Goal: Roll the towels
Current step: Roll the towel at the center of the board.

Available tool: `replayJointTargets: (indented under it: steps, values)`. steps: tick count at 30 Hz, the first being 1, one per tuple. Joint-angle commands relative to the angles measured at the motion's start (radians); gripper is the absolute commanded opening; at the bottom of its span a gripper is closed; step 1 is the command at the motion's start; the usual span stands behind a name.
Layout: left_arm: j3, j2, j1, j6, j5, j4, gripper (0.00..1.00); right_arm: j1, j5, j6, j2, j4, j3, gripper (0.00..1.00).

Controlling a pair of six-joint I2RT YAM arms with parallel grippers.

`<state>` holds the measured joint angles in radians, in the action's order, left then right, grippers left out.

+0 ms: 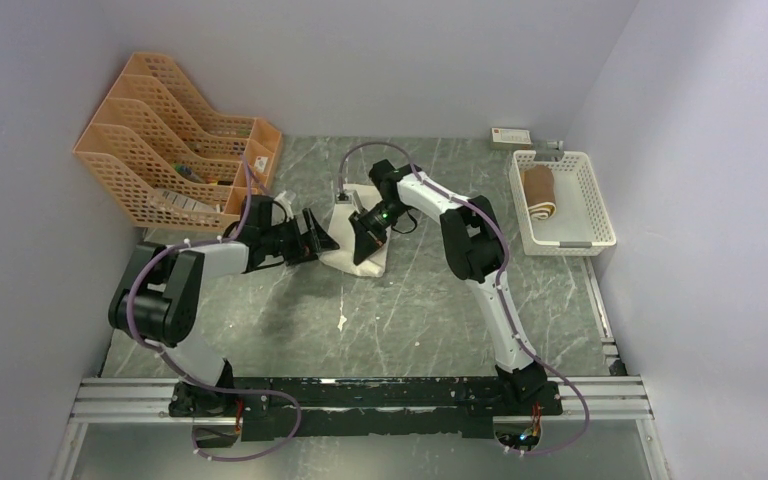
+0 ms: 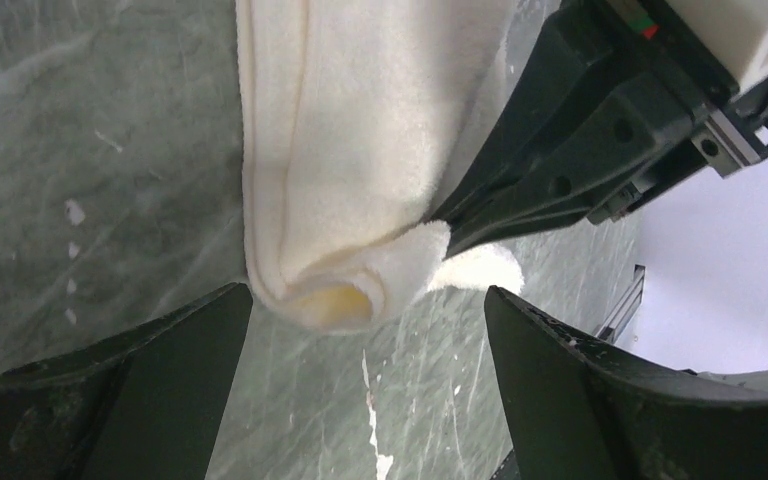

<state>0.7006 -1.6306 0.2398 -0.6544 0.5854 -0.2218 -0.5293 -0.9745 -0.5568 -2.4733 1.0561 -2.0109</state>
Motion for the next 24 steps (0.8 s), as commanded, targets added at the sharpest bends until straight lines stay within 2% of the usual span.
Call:
replayJointTargets:
  steps: [1, 7, 18, 24]
  values:
    - [0.049, -0.062, 0.016, 0.032, -0.035, -0.015, 0.95, 0.005, -0.002, 0.016, -0.019, 0.010, 0.004, 0.00]
    - [0.010, -0.045, 0.018, 0.041, -0.032, -0.035, 0.85, 0.021, 0.006, 0.039, -0.005, -0.028, 0.021, 0.00]
    - [0.018, -0.095, 0.026, 0.073, -0.076, -0.014, 0.80, 0.030, 0.001, 0.057, -0.016, -0.036, -0.006, 0.00]
    - [0.049, -0.160, 0.026, 0.072, -0.084, -0.039, 0.68, 0.028, 0.033, 0.051, -0.014, -0.034, -0.008, 0.03]
